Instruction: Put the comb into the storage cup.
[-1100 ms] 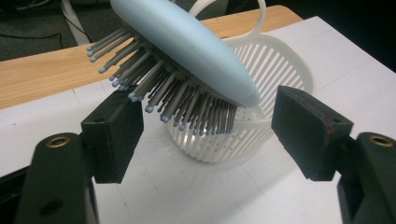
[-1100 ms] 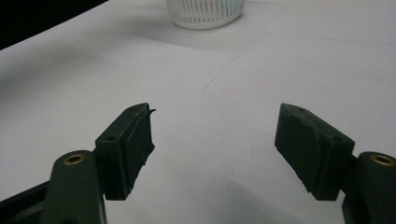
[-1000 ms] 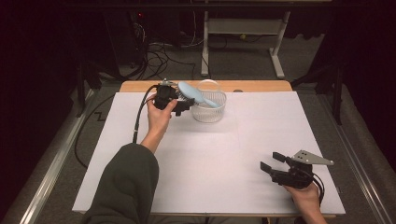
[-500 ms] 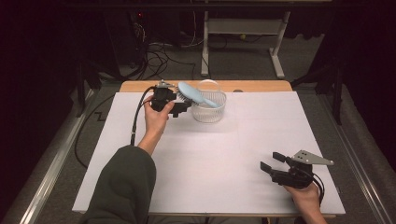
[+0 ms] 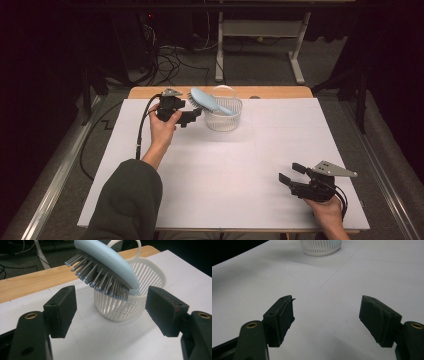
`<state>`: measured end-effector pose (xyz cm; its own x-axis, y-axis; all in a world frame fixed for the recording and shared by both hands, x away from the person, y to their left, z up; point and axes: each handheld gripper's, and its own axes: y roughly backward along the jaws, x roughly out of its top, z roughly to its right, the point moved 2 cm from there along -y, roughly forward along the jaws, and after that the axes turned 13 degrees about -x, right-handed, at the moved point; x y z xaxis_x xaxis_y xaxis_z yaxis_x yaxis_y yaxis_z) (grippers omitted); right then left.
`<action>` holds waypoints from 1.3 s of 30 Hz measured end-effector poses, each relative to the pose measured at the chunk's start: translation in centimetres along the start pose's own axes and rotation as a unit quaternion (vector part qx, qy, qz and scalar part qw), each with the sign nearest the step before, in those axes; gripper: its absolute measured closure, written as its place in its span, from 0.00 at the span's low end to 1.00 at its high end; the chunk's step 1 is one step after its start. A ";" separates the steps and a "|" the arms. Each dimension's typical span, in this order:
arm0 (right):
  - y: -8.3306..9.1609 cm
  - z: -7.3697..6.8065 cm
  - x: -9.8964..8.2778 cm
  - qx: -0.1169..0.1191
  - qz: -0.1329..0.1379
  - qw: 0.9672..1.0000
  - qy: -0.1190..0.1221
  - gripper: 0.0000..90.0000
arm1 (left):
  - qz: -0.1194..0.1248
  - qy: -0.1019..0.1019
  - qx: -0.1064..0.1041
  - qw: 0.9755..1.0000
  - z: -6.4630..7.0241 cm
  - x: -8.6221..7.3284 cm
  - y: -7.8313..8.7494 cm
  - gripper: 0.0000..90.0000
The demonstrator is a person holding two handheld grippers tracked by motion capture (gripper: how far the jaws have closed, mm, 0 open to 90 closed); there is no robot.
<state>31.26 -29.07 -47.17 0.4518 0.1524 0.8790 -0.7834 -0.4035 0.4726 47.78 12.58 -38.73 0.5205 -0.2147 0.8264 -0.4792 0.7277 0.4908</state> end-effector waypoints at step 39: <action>0.4 0.1 0.1 -0.008 0.016 1.000 0.000 0.30 | -0.004 -0.018 -0.006 1.000 0.5 -1.7 2.6 0.30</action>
<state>31.06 -29.30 -46.90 0.4266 0.1407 0.8934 -0.8038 -0.3939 0.4458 45.29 14.50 -38.72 0.4988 -0.2428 0.8320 -0.4672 0.7332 0.4940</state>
